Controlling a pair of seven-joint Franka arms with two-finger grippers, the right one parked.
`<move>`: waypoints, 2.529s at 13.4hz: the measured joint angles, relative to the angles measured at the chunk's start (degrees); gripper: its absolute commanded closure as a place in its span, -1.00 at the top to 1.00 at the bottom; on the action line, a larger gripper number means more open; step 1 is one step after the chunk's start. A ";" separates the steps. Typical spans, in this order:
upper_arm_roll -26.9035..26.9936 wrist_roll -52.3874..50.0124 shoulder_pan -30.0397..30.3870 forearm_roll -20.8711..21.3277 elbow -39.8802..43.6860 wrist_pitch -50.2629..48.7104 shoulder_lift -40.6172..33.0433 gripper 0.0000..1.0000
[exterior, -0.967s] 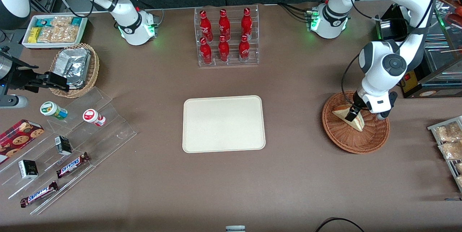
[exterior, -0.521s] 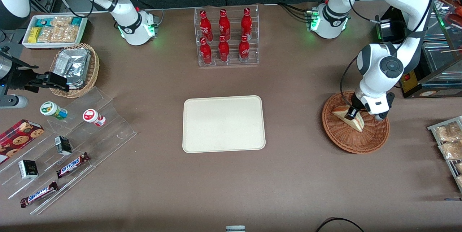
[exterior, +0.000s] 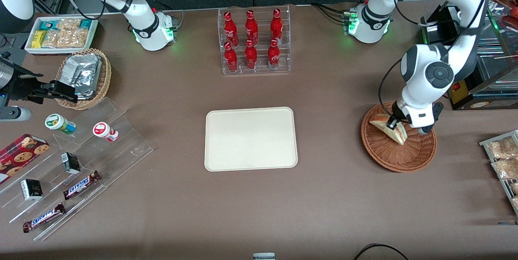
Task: Place sandwich from basket to tray
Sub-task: 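Carry the held sandwich over the cream tray with the left gripper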
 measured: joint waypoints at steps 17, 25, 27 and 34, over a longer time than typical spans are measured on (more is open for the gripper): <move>-3.00 -0.17 -30.43 -0.44 43.99 -21.62 22.54 -0.72; -3.00 0.02 -36.57 -0.63 44.56 -7.39 32.71 -0.71; -2.97 0.39 -36.74 -0.30 44.72 -5.23 34.19 -0.71; -2.95 0.47 -37.81 1.37 46.51 -0.37 39.58 -0.70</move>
